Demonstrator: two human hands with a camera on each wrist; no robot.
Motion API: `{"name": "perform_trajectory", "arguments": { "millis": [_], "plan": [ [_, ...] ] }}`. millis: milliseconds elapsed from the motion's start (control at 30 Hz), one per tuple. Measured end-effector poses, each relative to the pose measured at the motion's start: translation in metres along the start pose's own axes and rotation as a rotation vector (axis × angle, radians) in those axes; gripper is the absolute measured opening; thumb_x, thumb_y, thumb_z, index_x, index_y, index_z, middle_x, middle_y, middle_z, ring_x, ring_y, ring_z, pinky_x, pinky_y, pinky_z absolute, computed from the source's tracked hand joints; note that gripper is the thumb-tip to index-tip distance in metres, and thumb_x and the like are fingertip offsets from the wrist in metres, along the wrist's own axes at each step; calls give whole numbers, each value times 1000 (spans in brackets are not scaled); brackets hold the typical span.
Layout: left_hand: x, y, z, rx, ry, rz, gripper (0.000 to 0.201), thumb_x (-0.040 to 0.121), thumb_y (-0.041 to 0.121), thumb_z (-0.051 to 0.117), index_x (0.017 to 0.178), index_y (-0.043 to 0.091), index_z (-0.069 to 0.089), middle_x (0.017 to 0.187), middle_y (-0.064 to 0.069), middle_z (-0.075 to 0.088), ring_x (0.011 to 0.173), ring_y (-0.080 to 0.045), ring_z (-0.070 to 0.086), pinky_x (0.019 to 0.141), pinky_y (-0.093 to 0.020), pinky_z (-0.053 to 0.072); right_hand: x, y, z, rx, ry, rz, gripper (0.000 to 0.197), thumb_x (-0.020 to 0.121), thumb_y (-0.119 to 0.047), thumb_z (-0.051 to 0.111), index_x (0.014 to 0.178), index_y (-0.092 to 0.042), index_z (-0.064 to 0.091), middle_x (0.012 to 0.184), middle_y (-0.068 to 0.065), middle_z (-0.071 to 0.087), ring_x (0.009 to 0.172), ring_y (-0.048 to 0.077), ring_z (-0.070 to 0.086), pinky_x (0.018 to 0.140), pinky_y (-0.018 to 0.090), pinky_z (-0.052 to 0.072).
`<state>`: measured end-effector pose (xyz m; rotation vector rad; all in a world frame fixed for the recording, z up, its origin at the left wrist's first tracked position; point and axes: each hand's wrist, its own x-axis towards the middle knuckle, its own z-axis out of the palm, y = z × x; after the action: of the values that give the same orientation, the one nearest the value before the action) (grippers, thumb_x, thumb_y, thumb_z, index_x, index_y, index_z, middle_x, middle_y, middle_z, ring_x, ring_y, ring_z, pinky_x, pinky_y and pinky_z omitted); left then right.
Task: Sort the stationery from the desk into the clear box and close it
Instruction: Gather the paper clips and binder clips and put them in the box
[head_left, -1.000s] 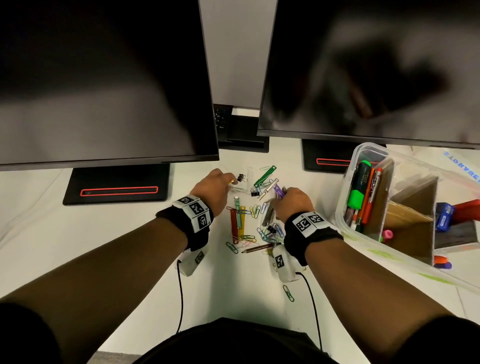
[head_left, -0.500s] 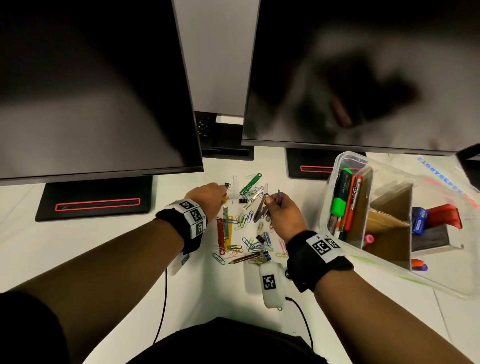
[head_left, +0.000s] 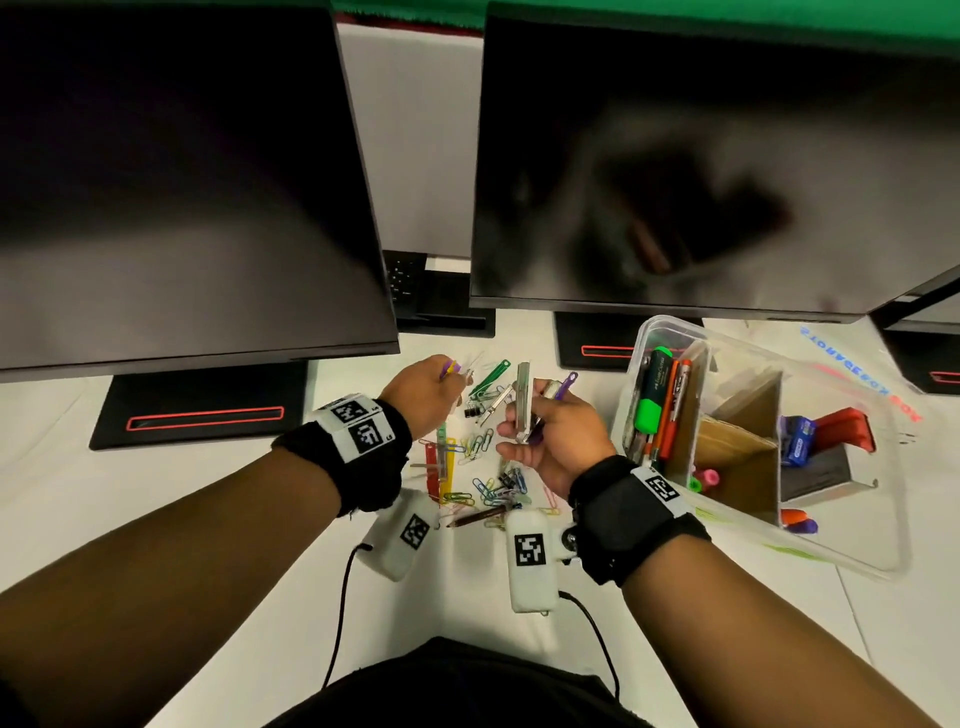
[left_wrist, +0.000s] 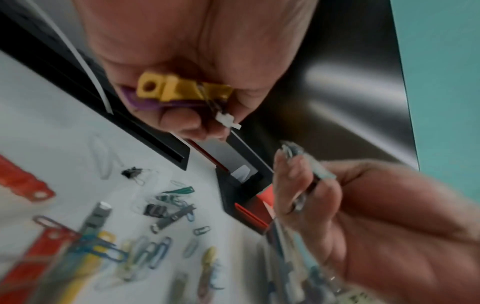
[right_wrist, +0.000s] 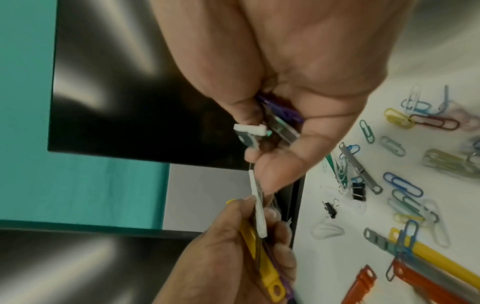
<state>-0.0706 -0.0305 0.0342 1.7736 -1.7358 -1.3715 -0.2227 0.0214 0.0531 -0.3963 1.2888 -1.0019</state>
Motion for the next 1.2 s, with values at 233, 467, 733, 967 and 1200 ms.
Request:
{"name": "perform_trajectory", "arguments": {
  "millis": [233, 467, 733, 967, 1200],
  "plan": [
    [-27, 53, 26, -294, -54, -73, 26, 100, 14, 38, 76, 12, 47, 67, -5, 49, 35, -2, 50, 34, -12, 34, -29, -44, -45, -2, -50, 11, 21, 97, -4, 36, 87, -11, 54, 66, 7, 51, 44, 11, 51, 38, 19, 48],
    [-33, 149, 90, -221, -185, 50, 18, 99, 16, 39, 90, 11, 53, 69, 1, 54, 41, -5, 47, 37, -17, 27, -43, -108, -149, -290, 246, 6, 26, 96, -7, 44, 74, -7, 57, 64, 8, 53, 49, 17, 55, 52, 37, 53],
    [-18, 198, 166, 195, -155, 59, 30, 94, 24, 46, 66, 17, 53, 72, -7, 64, 63, -21, 62, 55, -19, 44, -20, -130, -191, -695, 227, 110, 11, 93, -2, 44, 101, -1, 51, 63, 15, 53, 43, 21, 56, 38, 25, 51],
    [9, 206, 193, 4, -74, -126, 25, 92, 32, 52, 90, 11, 64, 80, -7, 71, 74, -23, 68, 74, -29, 55, -25, -134, -204, -666, 127, 69, 16, 91, 2, 50, 76, 0, 57, 64, 15, 60, 58, 25, 60, 73, 38, 56],
    [13, 208, 188, -274, -57, -188, 25, 95, 10, 44, 110, -6, 58, 119, -29, 61, 92, -31, 66, 74, -35, 58, -31, -136, -221, -569, 93, 86, 13, 92, -1, 49, 81, 0, 55, 72, 18, 63, 62, 26, 65, 66, 34, 57]
  ]
}}
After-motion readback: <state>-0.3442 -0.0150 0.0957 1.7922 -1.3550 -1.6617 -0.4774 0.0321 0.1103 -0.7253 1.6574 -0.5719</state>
